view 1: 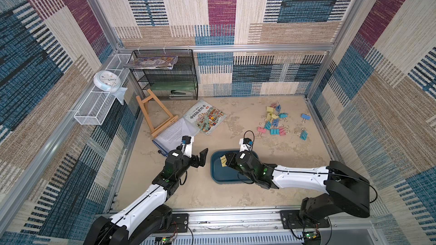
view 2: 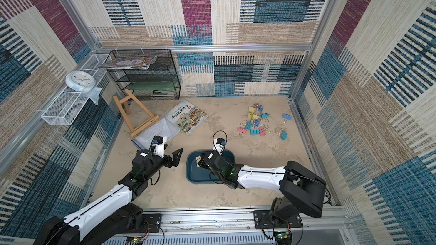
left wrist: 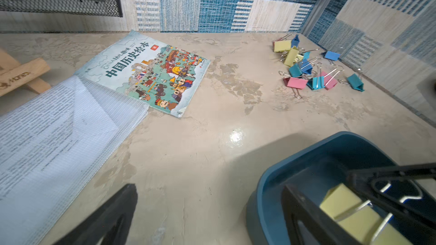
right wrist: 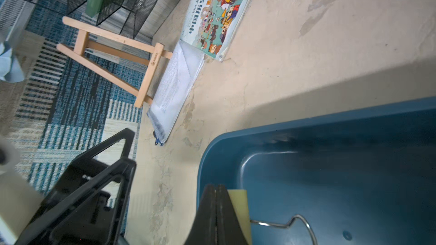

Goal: Put the binder clips in the storage box
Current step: Place the binder clip in the storage box.

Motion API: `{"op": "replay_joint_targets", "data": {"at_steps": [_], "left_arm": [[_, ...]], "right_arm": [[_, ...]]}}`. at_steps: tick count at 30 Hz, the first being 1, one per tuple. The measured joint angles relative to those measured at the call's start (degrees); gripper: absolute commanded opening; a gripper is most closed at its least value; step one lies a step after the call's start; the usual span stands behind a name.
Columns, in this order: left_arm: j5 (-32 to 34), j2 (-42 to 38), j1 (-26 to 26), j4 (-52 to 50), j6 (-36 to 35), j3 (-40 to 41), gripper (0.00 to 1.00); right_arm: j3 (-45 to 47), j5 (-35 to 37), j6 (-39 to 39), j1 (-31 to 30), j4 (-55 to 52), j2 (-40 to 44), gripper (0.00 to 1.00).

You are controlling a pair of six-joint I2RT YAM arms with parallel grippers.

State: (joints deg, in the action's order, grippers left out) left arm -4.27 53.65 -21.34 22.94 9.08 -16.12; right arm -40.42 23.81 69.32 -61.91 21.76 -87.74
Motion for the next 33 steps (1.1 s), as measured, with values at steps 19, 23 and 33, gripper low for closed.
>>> {"op": "replay_joint_targets", "data": {"at_steps": [19, 23, 33], "left_arm": [[3.0, -1.4, 0.0, -0.3, 0.0, 0.5, 0.99], [3.0, -1.4, 0.0, -0.3, 0.0, 0.5, 0.99], [3.0, -1.4, 0.0, -0.3, 0.0, 0.5, 0.99]], "right_arm": [[-6.2, 3.1, 3.2, -1.8, 3.4, -17.2, 0.00], [-6.2, 4.1, 3.0, -2.1, 4.6, -17.7, 0.00], [-5.7, 4.2, 0.0, -3.0, 2.0, -13.0, 0.47]]}}
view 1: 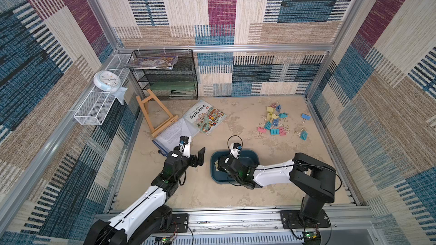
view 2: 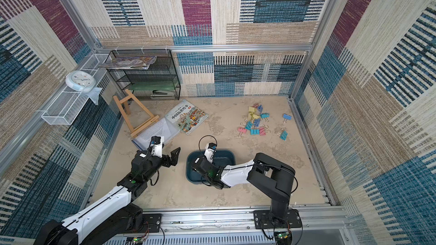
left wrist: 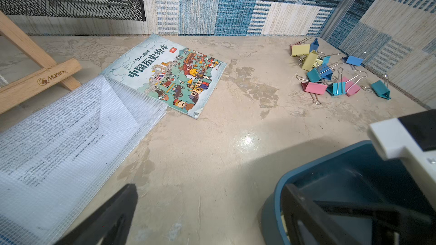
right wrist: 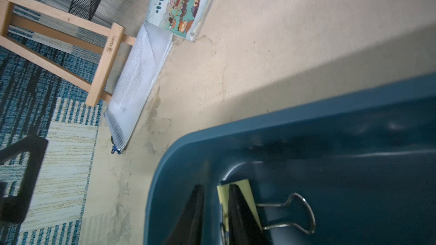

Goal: Put the binder clips in the storage box
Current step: Place the binder clip in the storage box, then pick up the binder clip at the center of the board.

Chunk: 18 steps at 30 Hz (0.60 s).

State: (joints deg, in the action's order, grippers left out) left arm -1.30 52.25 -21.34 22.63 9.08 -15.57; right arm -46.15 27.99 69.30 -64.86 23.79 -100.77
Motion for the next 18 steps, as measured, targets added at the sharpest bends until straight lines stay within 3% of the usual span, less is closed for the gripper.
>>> {"op": "replay_joint_targets", "data": {"at_steps": [4, 7, 14, 18], "left_arm": [[0.0, 0.0, 0.0, 0.0, 0.0, 0.0, 0.99], [0.0, 0.0, 0.0, 0.0, 0.0, 0.0, 0.99], [0.0, -0.1, 0.0, 0.0, 0.0, 0.0, 0.99], [0.0, 0.0, 0.0, 0.0, 0.2, 0.0, 0.99]], "right_arm": [[1.0, 0.2, -1.2, -0.1, -2.9, 4.6, 0.64], [1.6, 1.6, -1.4, -0.3, -7.9, 10.0, 0.71], [2.0, 8.8, -6.9, 1.9, -18.9, 27.6, 0.70], [2.8, 5.8, -9.6, 13.8, -22.4, 36.3, 0.69]]}}
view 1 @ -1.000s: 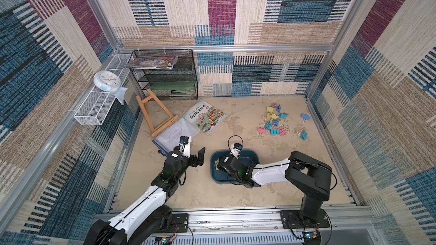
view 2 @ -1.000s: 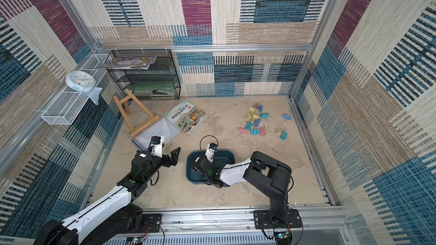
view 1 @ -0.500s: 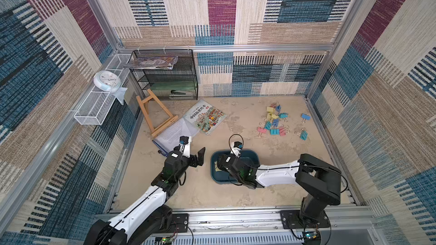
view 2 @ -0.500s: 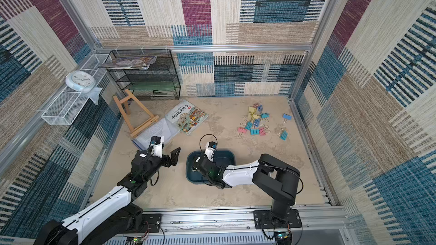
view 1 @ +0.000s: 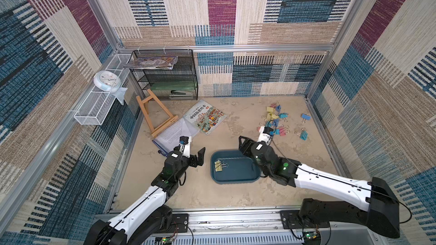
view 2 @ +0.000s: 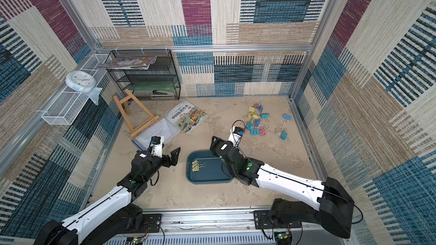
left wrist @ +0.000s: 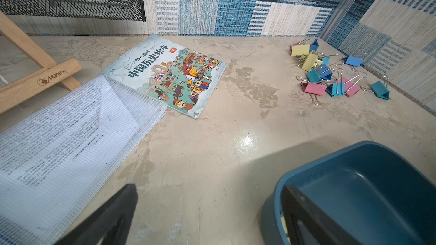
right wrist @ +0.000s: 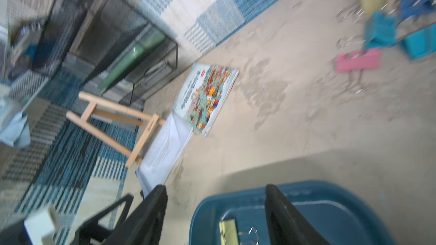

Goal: Put the binder clips in the storage box
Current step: Pick up the binder clip at the center of the board.

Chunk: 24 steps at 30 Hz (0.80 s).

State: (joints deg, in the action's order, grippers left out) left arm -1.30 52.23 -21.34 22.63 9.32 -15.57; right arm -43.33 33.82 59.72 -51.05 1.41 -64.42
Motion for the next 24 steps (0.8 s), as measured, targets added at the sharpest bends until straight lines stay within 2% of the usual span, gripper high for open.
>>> {"op": "replay_joint_targets", "data": {"at_steps": [5, 9, 11, 18, 24], "left_arm": [[0.0, 0.0, 0.0, 0.0, 0.4, 0.0, 0.99], [0.0, 0.1, 0.0, 0.0, 0.4, 0.0, 0.99], [0.0, 0.3, 0.0, 0.0, 0.4, 0.0, 0.99], [0.0, 0.4, 0.0, 0.0, 0.4, 0.0, 0.99], [-0.1, 1.8, 0.0, 0.0, 0.4, -0.3, 0.99]], "right_arm": [[2.2, -9.5, 1.4, 15.0, -2.0, 3.1, 0.70], [2.1, -16.1, 8.8, 25.0, -1.9, 0.0, 0.71], [1.6, -19.1, 12.8, 28.1, -2.1, -3.2, 0.72], [-4.7, -28.7, 23.0, 34.1, -1.4, -18.3, 0.71], [-7.1, -33.0, 26.6, 34.9, 2.1, -26.8, 0.72]]}}
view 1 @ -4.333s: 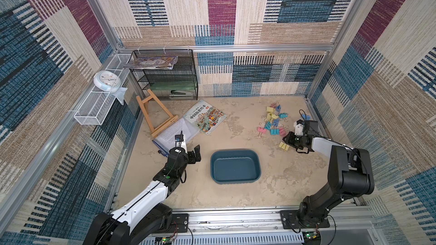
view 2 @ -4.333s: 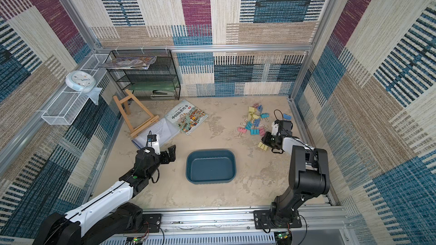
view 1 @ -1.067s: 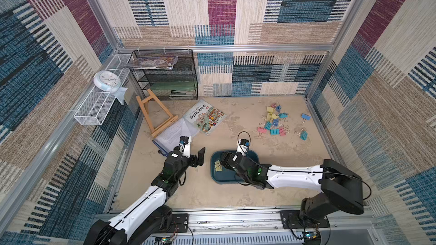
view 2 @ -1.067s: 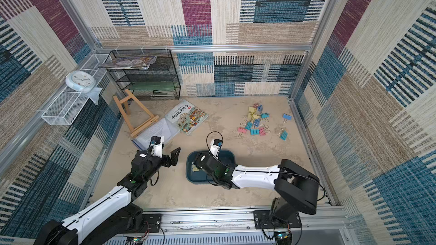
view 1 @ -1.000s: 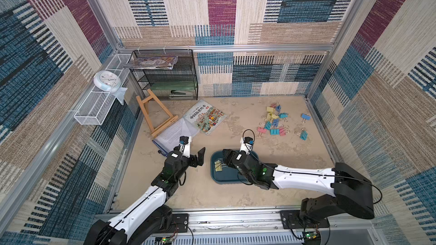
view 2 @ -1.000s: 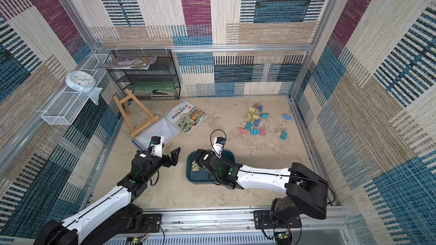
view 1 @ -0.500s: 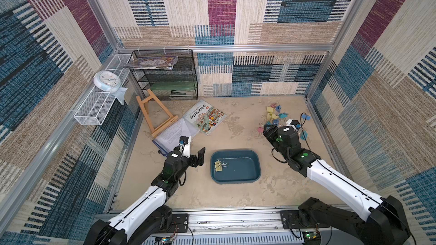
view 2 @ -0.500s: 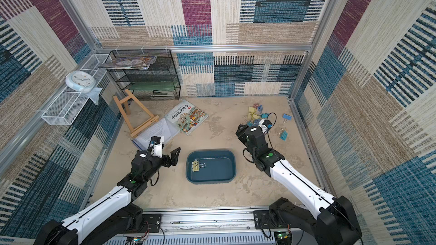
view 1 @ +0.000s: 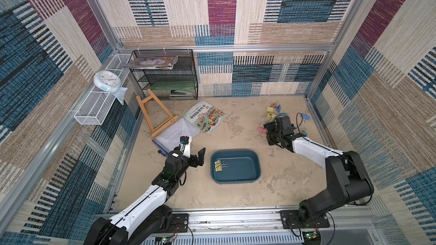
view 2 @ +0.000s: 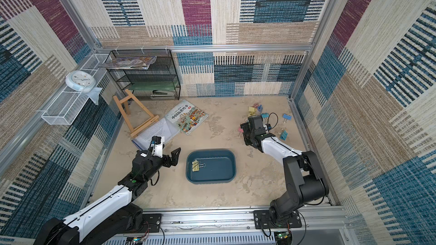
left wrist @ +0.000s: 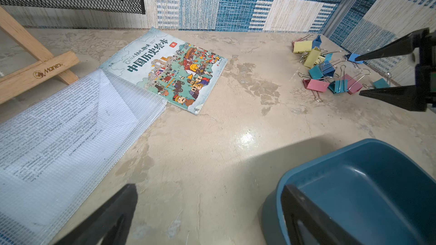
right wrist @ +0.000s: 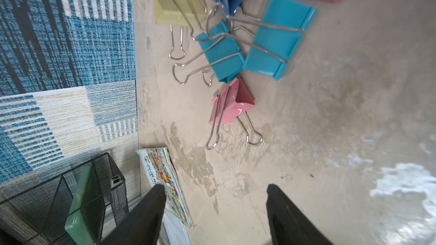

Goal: Put the binder clips in the storage box
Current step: Pick up the binder clip at the center of the board.

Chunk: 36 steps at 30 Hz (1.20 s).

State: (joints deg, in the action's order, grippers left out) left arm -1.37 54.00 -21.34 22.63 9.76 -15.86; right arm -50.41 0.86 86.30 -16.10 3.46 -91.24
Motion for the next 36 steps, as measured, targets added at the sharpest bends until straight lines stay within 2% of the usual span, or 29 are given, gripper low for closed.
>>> {"op": "replay_joint_targets", "data": {"at_steps": [4, 9, 17, 24, 30, 36], "left_arm": [[-0.4, 1.0, 0.0, 0.0, 0.3, -0.4, 0.99], [-0.6, 1.1, 0.0, 0.0, 0.4, -0.4, 0.99], [-0.7, 0.8, 0.0, 0.0, 0.6, -0.4, 0.99], [-0.8, 0.8, 0.0, 0.0, 0.6, -0.4, 0.99], [-0.8, 0.7, 0.0, 0.0, 0.6, -0.4, 0.99], [-0.8, 0.5, 0.0, 0.0, 0.6, -0.4, 0.99]], "right_arm": [[-1.7, -1.3, 1.0, 0.4, 2.1, -4.5, 0.71], [-3.6, -1.6, 1.2, 1.4, 4.9, -9.4, 0.59], [-4.3, -2.0, 0.5, 2.2, 8.2, -11.8, 0.21], [-3.6, -1.5, -0.7, 2.5, 8.4, -10.6, 0.00], [-2.2, -3.1, -2.9, 2.6, 8.3, -7.3, 0.00], [0.7, -7.3, -8.1, 2.6, 6.8, 1.5, 0.00]]}}
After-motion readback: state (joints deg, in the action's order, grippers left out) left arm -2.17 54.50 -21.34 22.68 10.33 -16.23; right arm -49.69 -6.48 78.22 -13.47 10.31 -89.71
